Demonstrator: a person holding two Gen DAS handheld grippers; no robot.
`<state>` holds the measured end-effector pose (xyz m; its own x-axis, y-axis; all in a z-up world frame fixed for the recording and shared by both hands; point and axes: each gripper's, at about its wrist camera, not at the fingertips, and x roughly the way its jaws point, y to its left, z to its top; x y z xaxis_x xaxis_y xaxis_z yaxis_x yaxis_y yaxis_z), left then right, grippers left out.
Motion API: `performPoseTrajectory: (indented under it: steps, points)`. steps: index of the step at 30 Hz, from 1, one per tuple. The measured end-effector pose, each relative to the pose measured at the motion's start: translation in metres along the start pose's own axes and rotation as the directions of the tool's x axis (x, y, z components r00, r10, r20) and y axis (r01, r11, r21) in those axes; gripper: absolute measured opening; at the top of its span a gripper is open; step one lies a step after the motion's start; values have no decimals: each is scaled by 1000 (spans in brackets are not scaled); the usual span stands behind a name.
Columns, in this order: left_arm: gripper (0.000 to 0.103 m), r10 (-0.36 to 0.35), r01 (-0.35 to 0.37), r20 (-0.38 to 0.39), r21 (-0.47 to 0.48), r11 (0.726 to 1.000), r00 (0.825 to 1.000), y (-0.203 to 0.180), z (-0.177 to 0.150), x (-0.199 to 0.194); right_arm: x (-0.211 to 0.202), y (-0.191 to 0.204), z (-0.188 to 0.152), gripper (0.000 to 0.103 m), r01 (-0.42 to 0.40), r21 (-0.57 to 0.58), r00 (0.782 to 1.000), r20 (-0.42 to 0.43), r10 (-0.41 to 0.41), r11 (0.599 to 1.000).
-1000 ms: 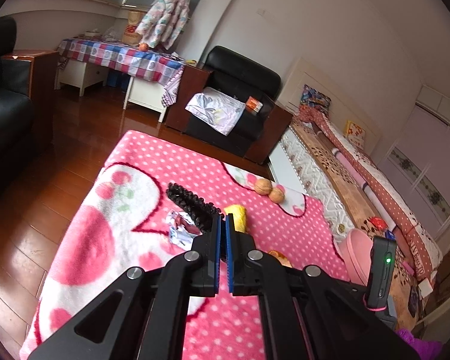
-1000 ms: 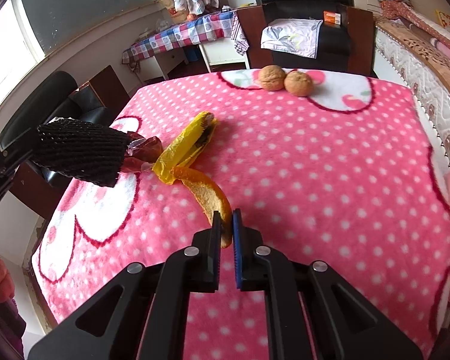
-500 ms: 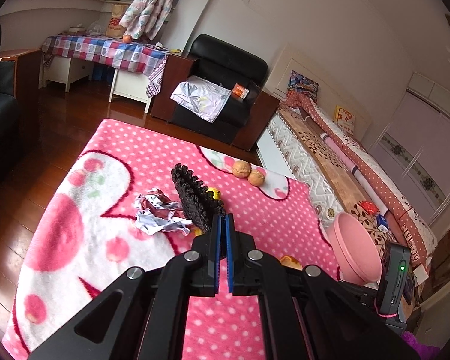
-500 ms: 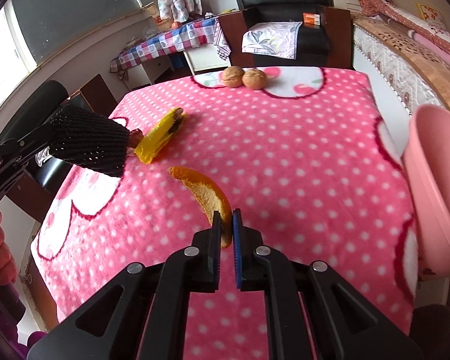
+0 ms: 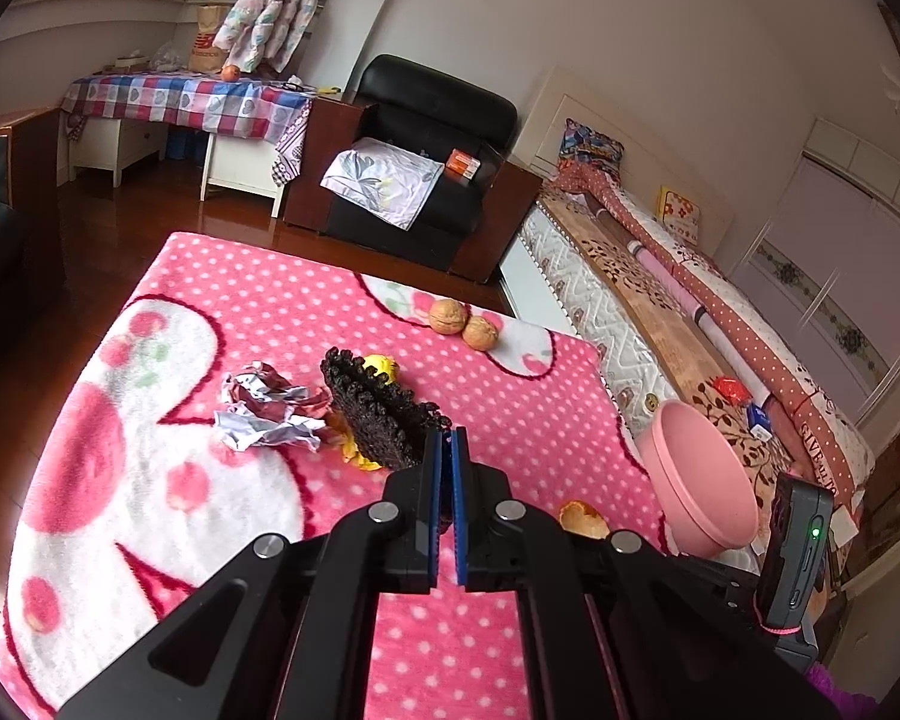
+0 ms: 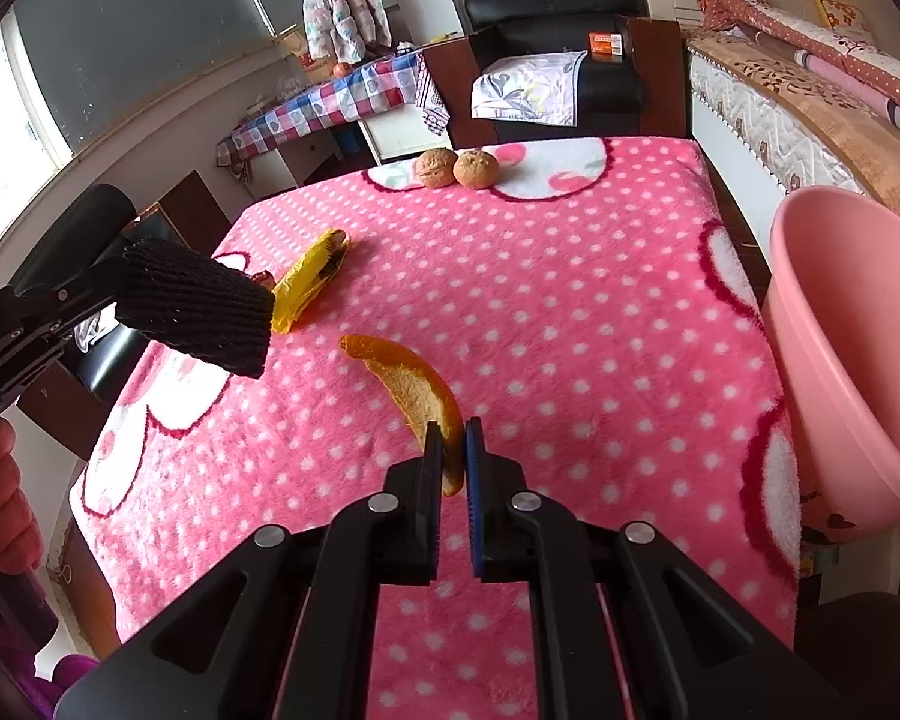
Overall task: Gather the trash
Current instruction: 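Carry the black mesh and orange peel over the pink bucket and lower them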
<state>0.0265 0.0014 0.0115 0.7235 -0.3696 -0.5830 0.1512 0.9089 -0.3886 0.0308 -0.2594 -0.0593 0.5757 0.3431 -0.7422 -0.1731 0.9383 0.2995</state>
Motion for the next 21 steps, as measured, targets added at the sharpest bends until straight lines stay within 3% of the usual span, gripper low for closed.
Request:
performPoseTrajectory:
  steps: [21]
  points:
    - [2, -32, 35, -46, 64, 997, 998, -36, -2, 19, -17, -26, 5, 7, -10, 68, 998, 60, 6, 998]
